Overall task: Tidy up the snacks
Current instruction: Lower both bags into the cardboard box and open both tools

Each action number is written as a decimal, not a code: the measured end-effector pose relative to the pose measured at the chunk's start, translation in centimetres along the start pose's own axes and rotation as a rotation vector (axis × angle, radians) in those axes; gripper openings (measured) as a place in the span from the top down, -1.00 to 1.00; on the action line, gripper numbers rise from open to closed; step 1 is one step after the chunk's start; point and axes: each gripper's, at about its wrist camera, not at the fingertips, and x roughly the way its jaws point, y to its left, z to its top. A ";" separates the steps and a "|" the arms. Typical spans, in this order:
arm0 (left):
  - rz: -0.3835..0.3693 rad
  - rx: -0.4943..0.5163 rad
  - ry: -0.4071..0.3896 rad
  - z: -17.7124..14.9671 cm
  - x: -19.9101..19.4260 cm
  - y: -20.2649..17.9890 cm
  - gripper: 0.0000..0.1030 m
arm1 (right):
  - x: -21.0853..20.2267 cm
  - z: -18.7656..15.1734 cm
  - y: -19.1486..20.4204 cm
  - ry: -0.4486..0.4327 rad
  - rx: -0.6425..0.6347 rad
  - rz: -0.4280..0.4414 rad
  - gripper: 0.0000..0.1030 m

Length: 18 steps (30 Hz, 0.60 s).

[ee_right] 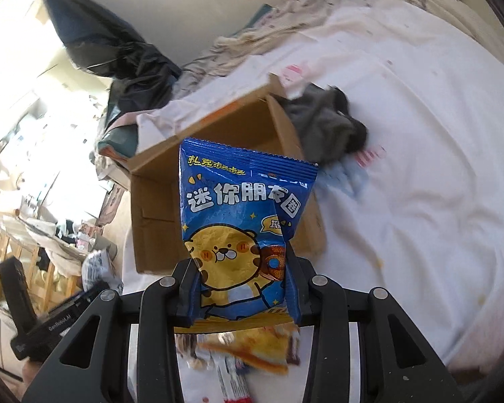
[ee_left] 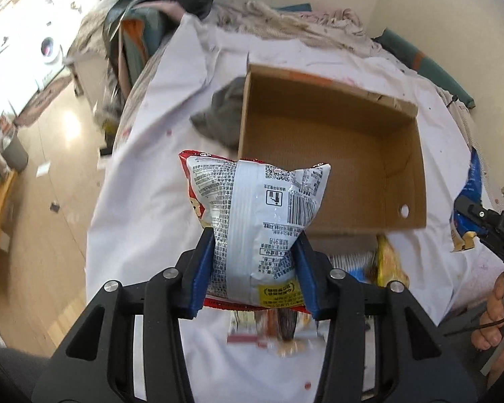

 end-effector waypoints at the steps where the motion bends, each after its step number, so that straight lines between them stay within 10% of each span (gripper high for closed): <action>1: -0.001 0.006 -0.006 0.8 0.2 -0.2 0.20 | 0.4 0.4 0.4 -0.003 -0.020 0.002 0.21; 18: -0.067 0.117 -0.060 5.1 7.4 -5.0 0.21 | 9.1 2.6 3.7 0.096 -0.184 -0.025 0.21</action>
